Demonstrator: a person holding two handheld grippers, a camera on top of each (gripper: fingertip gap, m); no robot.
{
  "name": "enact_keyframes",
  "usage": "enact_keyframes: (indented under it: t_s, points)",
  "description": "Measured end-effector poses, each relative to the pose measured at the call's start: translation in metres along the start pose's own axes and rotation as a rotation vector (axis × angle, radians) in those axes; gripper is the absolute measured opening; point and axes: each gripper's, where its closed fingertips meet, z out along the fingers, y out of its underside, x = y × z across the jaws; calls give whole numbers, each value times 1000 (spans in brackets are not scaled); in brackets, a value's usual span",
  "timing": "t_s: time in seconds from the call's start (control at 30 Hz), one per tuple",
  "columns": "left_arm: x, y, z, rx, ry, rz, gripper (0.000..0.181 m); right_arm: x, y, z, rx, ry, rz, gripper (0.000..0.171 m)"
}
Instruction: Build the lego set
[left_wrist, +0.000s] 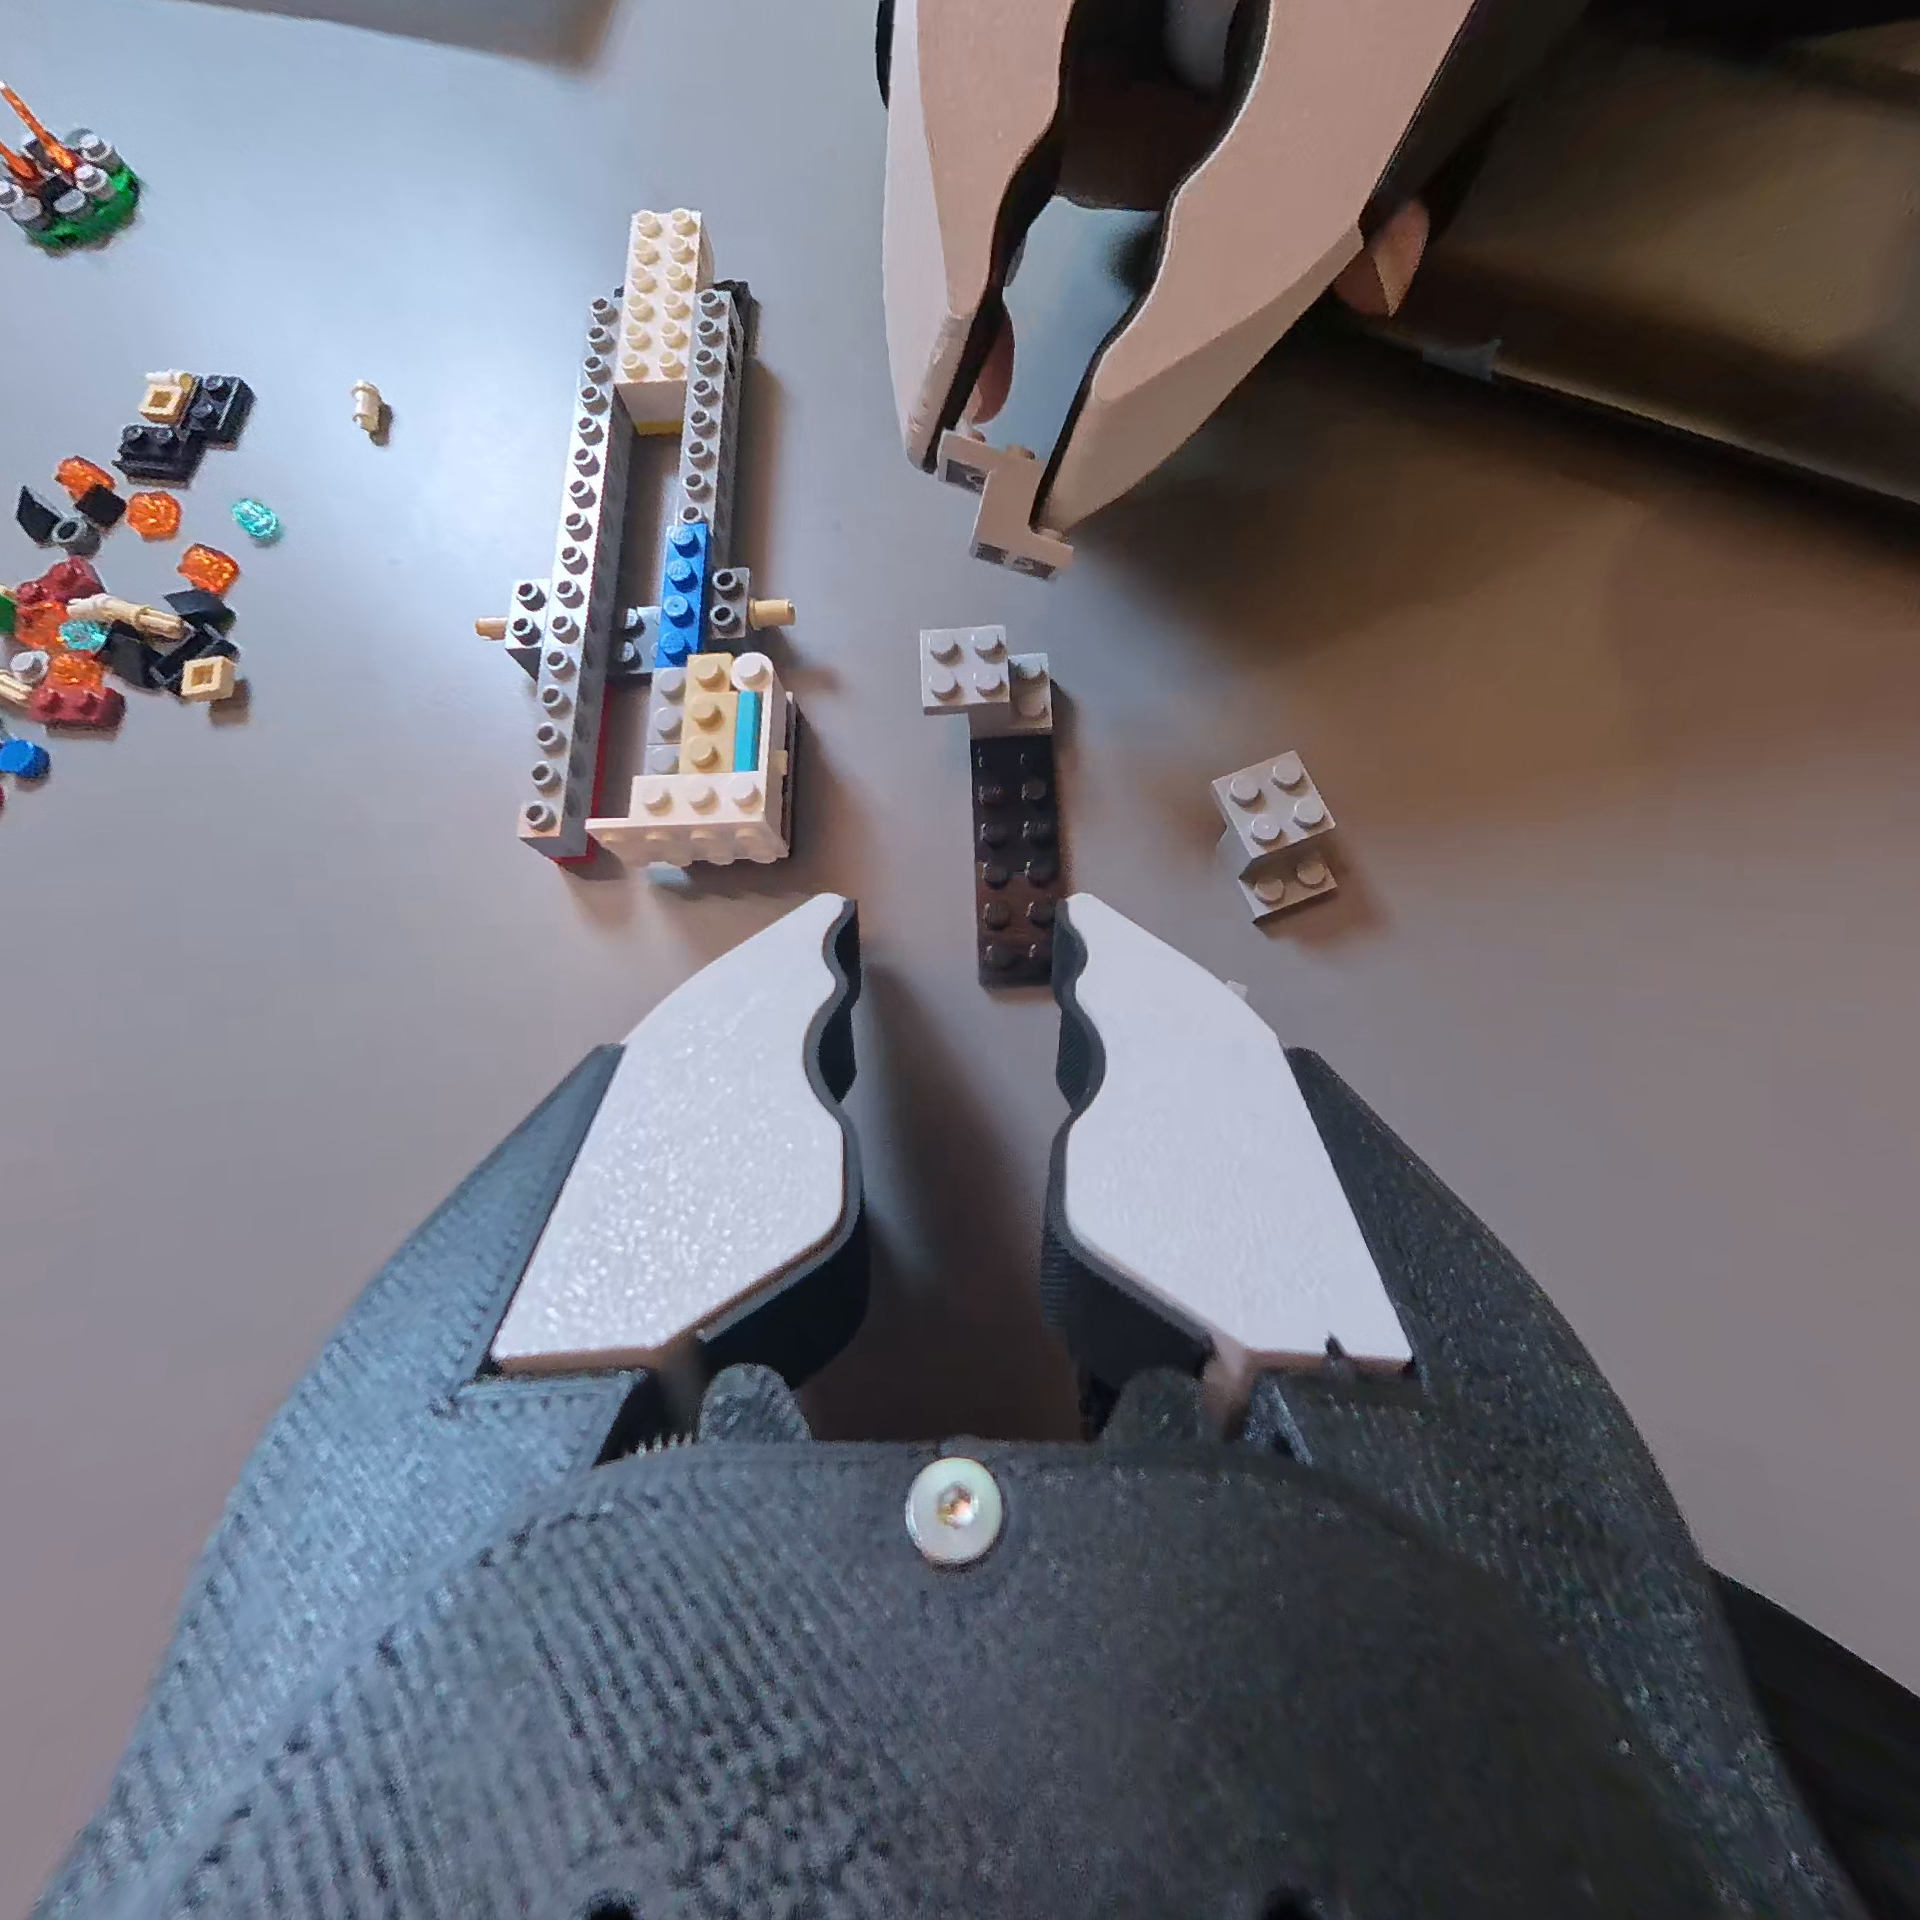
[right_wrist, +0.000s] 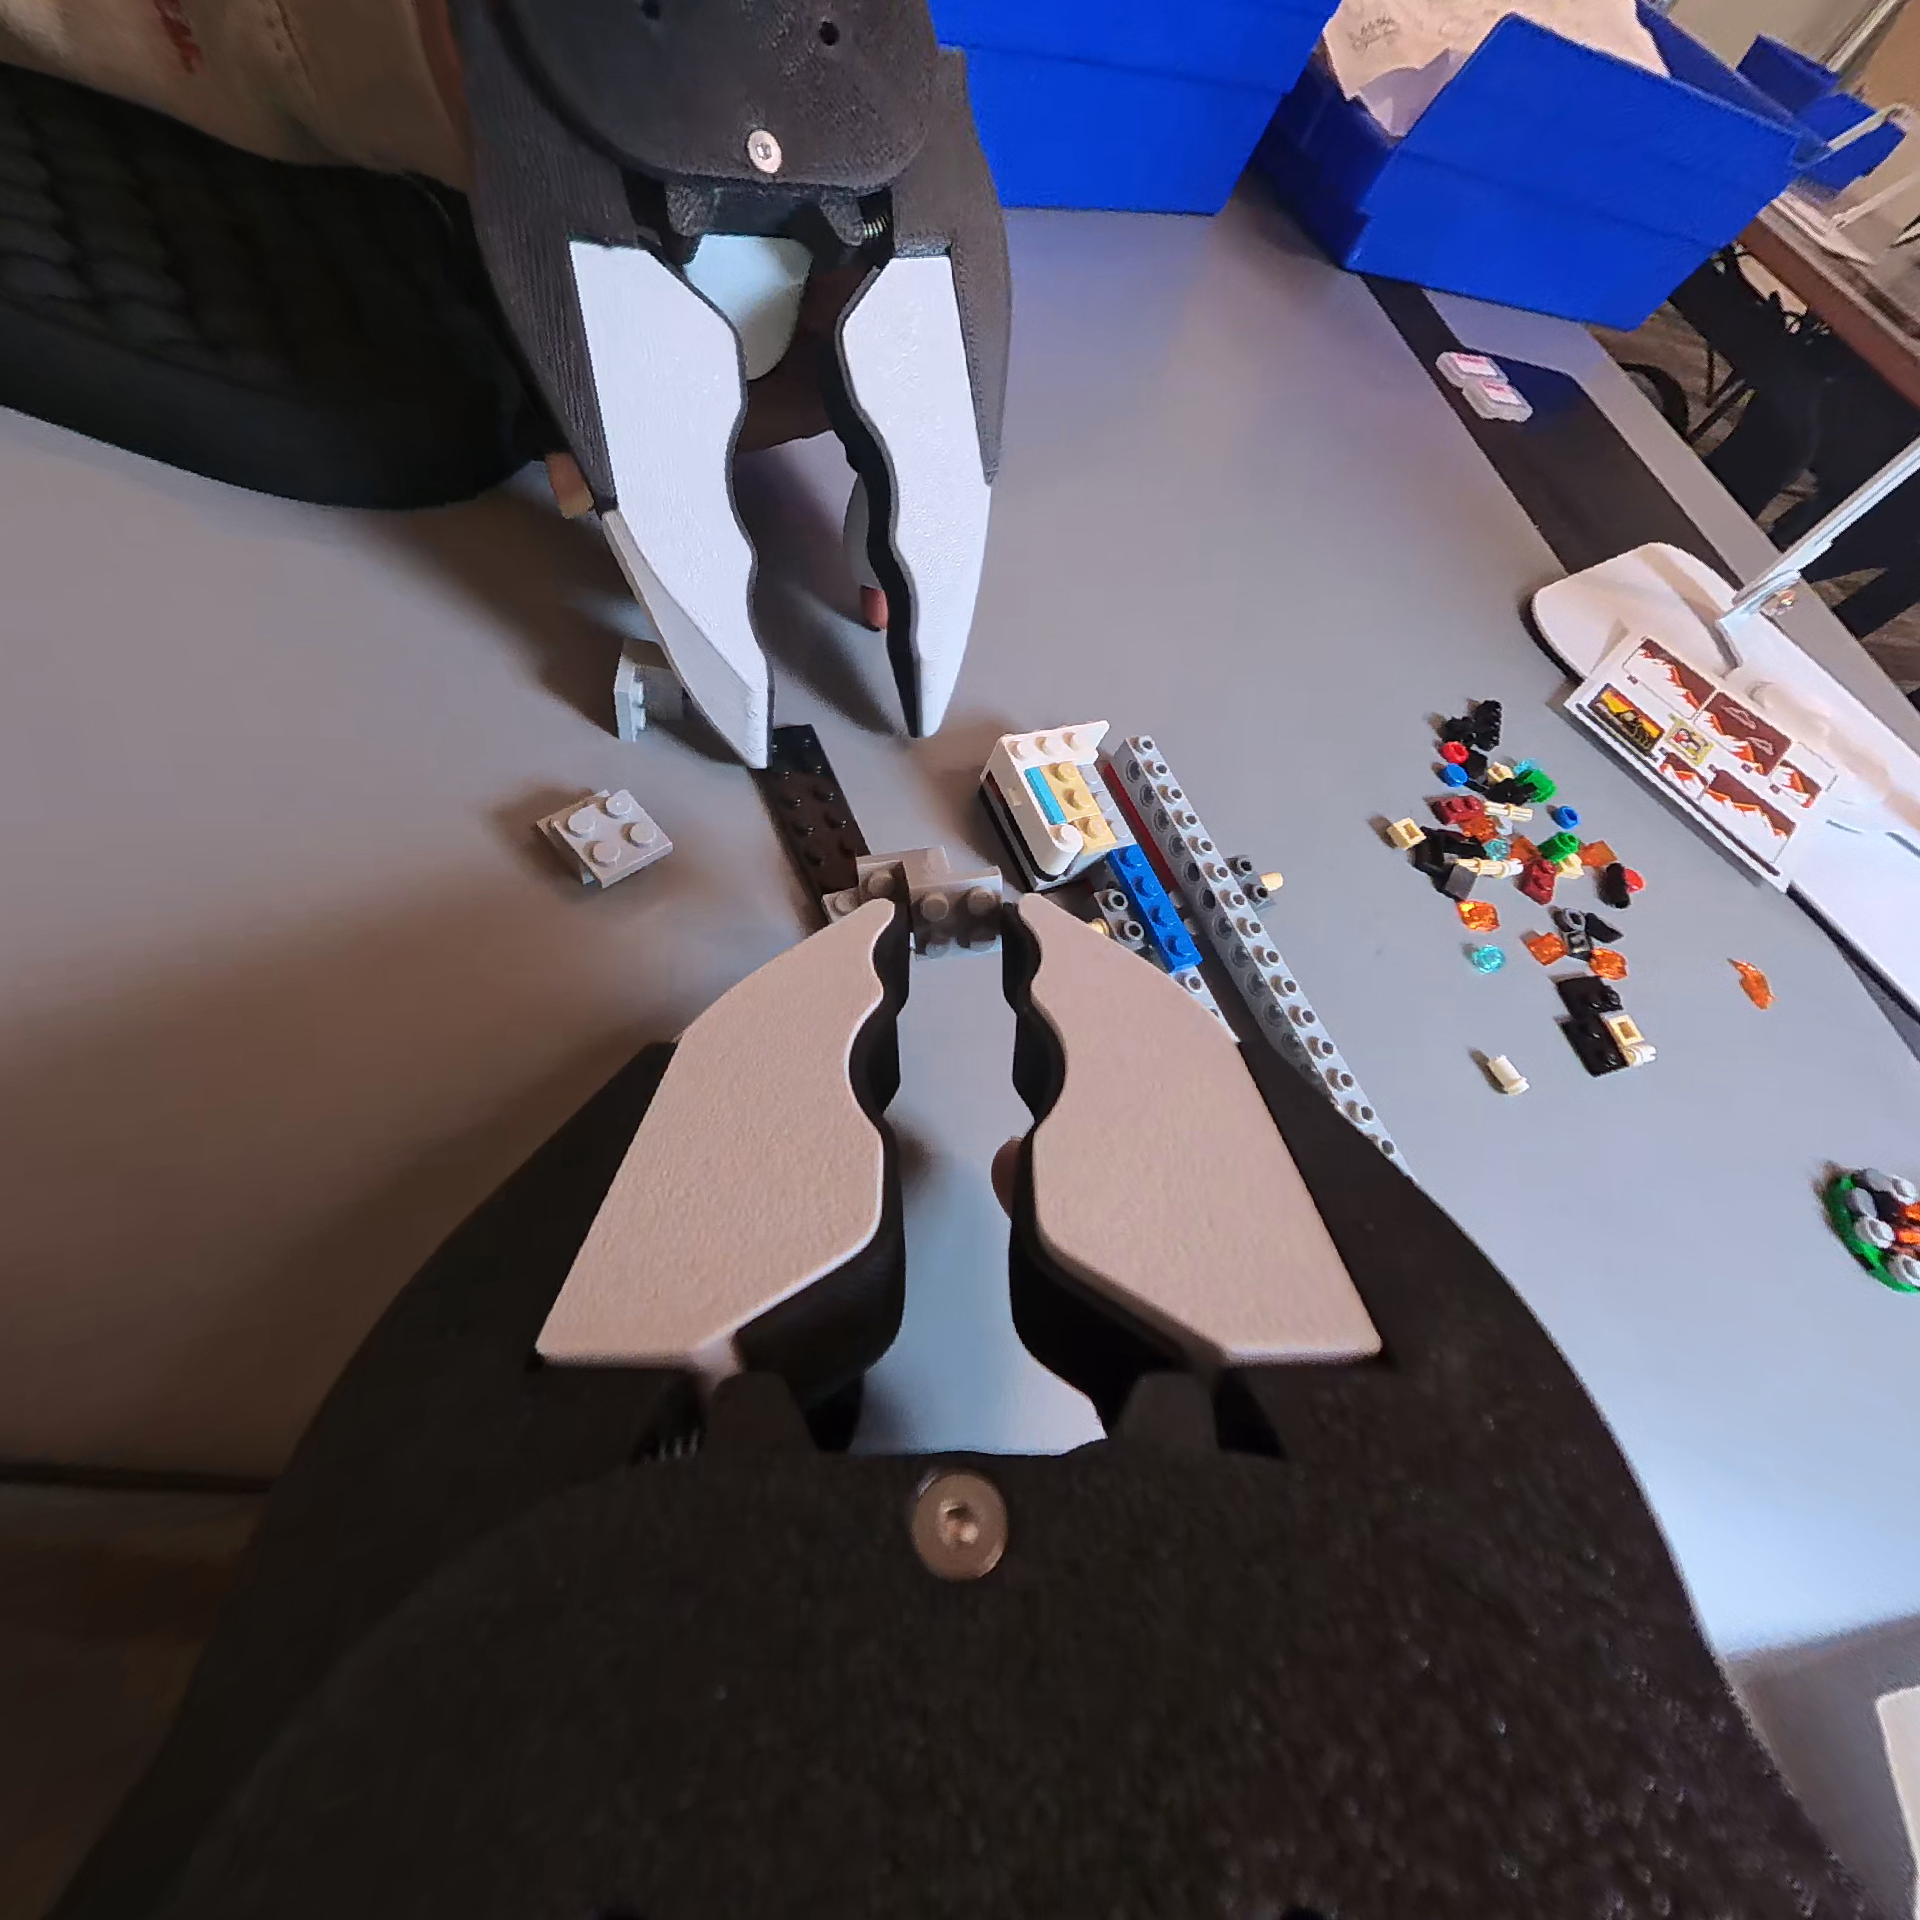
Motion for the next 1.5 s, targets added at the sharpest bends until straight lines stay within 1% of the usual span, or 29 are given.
enact_keyframes:
  t_s: [0.07,0.13,0.33,0.47,0.7,0.9,1.07,1.1,1.17,1.27,1.4,1.5]
  points:
    - [1,1,0,-7,-6,28,24,1,0,0,0,1,5,17]
    - [-2,-1,-1,-3,-35,58,22,1,0,0,2,3,10,17]
    - [-2,-13,-9,80,-18,32,27,5,-1,-1,11,9,34,17]
    - [1,-5,-4,40,2,40,31,6,0,-1,8,15,41,17]
    - [2,2,1,-8,-6,61,31,4,0,0,3,15,25,17]
    - [6,1,3,-17,-34,129,14,5,-1,0,11,20,29,17]
    - [10,-1,6,-19,-53,189,6,7,-6,1,32,22,53,17]
    - [9,-1,6,-18,-62,185,9,7,-8,2,39,20,60,17]
    - [8,-2,5,-13,-60,168,19,7,-11,3,45,21,65,17]
    - [5,-5,3,11,-62,145,26,10,-19,5,55,29,64,17]
    - [3,-3,5,18,-34,76,40,17,-35,8,42,31,11,16]
    - [7,-4,6,11,-17,67,37,35,-69,10,109,99,-42,17]
